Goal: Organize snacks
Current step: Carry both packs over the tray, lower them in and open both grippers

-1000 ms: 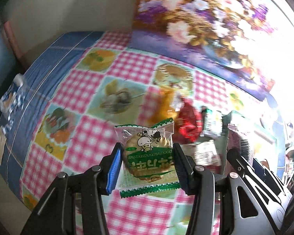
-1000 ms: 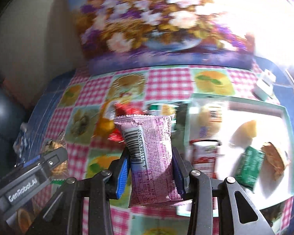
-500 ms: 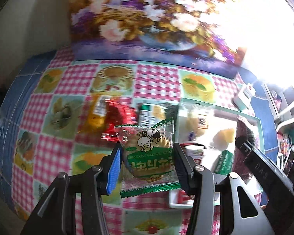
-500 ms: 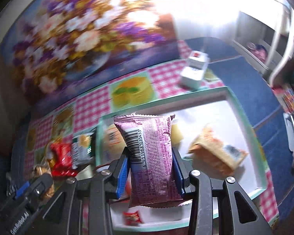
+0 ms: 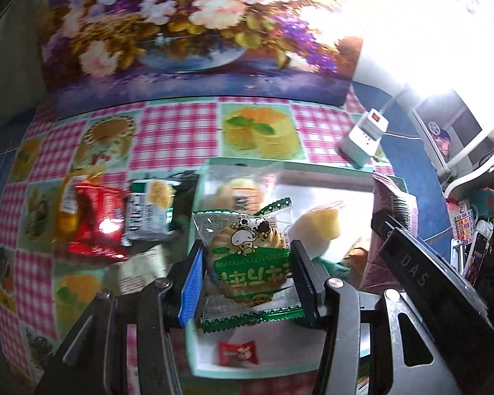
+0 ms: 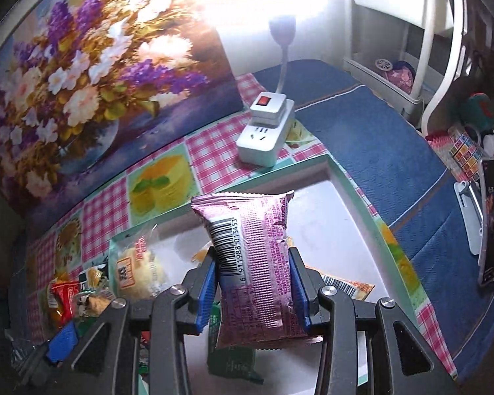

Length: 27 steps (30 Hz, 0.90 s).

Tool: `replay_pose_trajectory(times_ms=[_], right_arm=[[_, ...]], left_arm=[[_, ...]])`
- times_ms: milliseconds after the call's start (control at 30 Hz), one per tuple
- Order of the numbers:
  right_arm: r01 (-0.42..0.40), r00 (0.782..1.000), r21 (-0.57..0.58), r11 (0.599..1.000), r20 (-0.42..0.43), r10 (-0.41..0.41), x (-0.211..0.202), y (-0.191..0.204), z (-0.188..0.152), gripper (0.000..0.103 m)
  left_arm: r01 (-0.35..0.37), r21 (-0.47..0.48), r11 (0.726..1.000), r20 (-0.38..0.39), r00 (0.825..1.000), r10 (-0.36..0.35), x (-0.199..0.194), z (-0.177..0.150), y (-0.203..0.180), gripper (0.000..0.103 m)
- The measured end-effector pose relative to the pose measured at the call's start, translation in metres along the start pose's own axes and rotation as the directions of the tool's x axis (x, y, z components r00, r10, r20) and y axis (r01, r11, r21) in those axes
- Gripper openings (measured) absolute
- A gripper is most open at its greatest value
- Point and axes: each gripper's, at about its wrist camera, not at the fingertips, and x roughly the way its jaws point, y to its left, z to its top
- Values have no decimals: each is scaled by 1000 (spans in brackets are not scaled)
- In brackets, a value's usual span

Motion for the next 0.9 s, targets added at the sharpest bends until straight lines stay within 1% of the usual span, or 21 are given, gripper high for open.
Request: replay_pose_trajectory(times_ms=[233, 533, 633, 700, 833, 867, 900], right_arm=[[19, 1000, 55, 998, 5, -19, 3, -13, 4, 43], [39, 999, 45, 998, -6, -38, 3, -10, 2, 44], [43, 999, 39, 998, -8, -43, 3, -8, 2, 44], [46, 999, 38, 998, -7, -46, 3, -8, 2, 45], [48, 999, 37, 998, -4, -48, 2, -7, 2, 45], [45, 999, 39, 998, -3, -45, 2, -7, 2, 47], [41, 999, 40, 998, -2, -41, 1, -7, 3, 54]], left_arm=[[28, -2, 1000, -7, 1000, -28, 15, 1, -14, 52], [48, 15, 999, -32, 998, -47, 25, -6, -18, 53], [54, 18, 998, -27, 998, -53, 24, -6, -18, 57], [59, 21, 998, -28, 998, -58, 23, -6, -18, 67], [54, 18, 998, -24, 998, -54, 20, -5, -17, 69], [52, 16, 999, -21, 998, -52, 19, -4, -16, 69], [49, 13, 999, -18, 999, -49, 18, -4, -15, 70]])
